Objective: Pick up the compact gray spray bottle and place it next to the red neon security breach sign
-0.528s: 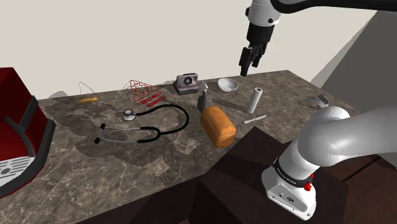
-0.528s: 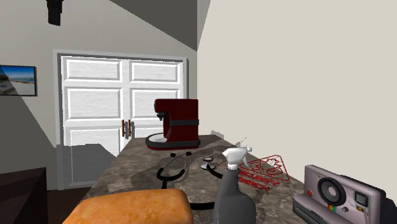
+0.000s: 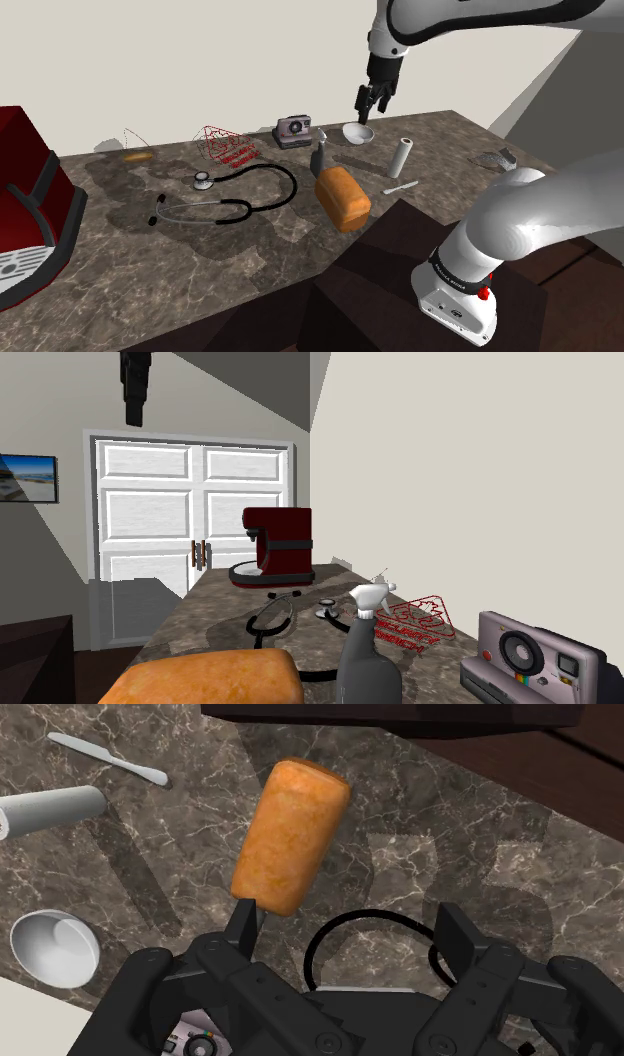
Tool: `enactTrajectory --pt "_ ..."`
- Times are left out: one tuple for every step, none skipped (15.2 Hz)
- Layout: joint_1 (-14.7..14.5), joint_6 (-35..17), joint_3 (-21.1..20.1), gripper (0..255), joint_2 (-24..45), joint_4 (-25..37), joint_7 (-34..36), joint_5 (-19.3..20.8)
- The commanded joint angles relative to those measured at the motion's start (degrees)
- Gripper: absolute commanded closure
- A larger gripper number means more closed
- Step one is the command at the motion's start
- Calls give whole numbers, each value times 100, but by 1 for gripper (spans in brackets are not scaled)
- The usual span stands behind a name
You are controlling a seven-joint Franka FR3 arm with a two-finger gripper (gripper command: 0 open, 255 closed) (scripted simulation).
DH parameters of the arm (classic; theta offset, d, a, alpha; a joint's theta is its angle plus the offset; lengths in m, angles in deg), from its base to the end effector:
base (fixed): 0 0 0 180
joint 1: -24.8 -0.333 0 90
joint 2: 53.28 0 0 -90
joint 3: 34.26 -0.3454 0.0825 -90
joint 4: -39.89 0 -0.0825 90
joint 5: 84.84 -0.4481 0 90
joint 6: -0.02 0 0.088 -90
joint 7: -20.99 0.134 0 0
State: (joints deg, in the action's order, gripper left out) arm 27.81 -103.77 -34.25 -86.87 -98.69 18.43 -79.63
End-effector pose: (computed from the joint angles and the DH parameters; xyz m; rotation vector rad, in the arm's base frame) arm 0.4160 -0.0319 0.4948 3.0544 0.0223 -0.0385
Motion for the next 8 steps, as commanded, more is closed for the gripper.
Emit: enactTrajectory --pt "63 -348 71 0 379 69 27 18" --pt "92 -516 105 0 574 107 39 23" --pt "121 -680 139 0 772 154 50 27" --pt "148 -839 174 0 973 208 60 28" --pt "174 -993 208 0 1177 269 69 27" --pt "199 -1142 242 0 1383 338 76 23" --pt "223 -1285 276 0 1590 414 82 16" --pt "246 -1422 310 0 1799 498 86 5"
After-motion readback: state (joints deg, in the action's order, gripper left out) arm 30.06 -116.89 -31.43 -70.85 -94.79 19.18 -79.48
